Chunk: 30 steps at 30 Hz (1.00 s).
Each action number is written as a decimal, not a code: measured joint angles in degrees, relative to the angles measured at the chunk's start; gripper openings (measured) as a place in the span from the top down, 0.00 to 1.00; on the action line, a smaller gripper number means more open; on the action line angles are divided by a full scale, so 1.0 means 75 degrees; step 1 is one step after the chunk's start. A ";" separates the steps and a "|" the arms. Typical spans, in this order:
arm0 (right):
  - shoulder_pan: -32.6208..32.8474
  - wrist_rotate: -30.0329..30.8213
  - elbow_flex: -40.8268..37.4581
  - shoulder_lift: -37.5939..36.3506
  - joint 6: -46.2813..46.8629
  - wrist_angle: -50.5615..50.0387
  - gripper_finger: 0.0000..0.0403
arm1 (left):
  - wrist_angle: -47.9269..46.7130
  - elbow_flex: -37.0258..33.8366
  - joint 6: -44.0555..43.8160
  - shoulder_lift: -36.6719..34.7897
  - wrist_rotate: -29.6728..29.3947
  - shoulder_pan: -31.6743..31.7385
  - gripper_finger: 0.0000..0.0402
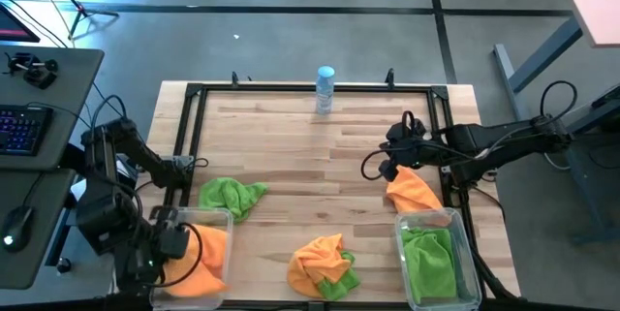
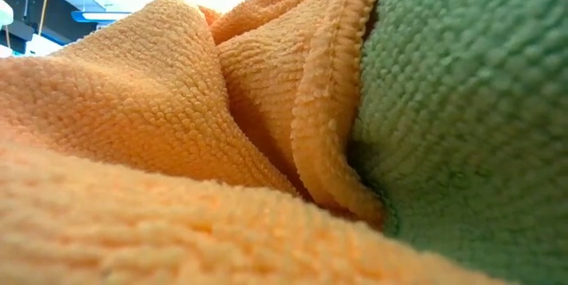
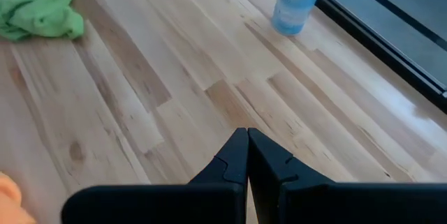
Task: Sort microfiber towel by color & place in baskets
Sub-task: Put the orange microfiber cloth into the left transparent bin
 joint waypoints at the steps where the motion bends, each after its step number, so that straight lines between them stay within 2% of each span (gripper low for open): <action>1: 0.0000 0.0000 0.0000 0.0000 0.0001 0.0050 1.00 | -0.0037 -0.0099 0.0364 -0.0052 -0.0119 0.0000 1.00; 5: 0.0000 0.0006 0.0000 0.0000 0.0191 0.0073 1.00 | -0.0124 -0.0660 0.1149 -0.0175 -0.0728 0.0006 1.00; 8: 0.0000 0.0006 0.0000 0.0000 0.0336 0.0070 1.00 | -0.0115 -0.1248 0.1132 -0.0206 -0.1378 0.0023 1.00; 12: 0.0000 0.0006 0.0000 0.0000 0.0353 0.0070 1.00 | 0.0151 -0.2284 0.0967 -0.0185 -0.1431 0.0026 1.00; 20: 0.0000 0.0012 0.0000 0.0000 0.0527 0.0067 1.00 | 0.3340 -0.4352 0.1698 -0.0182 -0.1451 -0.0105 1.00; 26: 0.0000 0.0020 0.0000 0.0000 0.0630 0.0067 1.00 | 0.4658 -0.5623 0.1704 -0.0186 -0.1513 -0.0099 1.00; 30: 0.0000 0.0104 0.0000 0.0000 0.0745 0.0066 1.00 | 0.6007 -0.6520 0.1705 -0.0196 -0.1515 -0.0087 1.00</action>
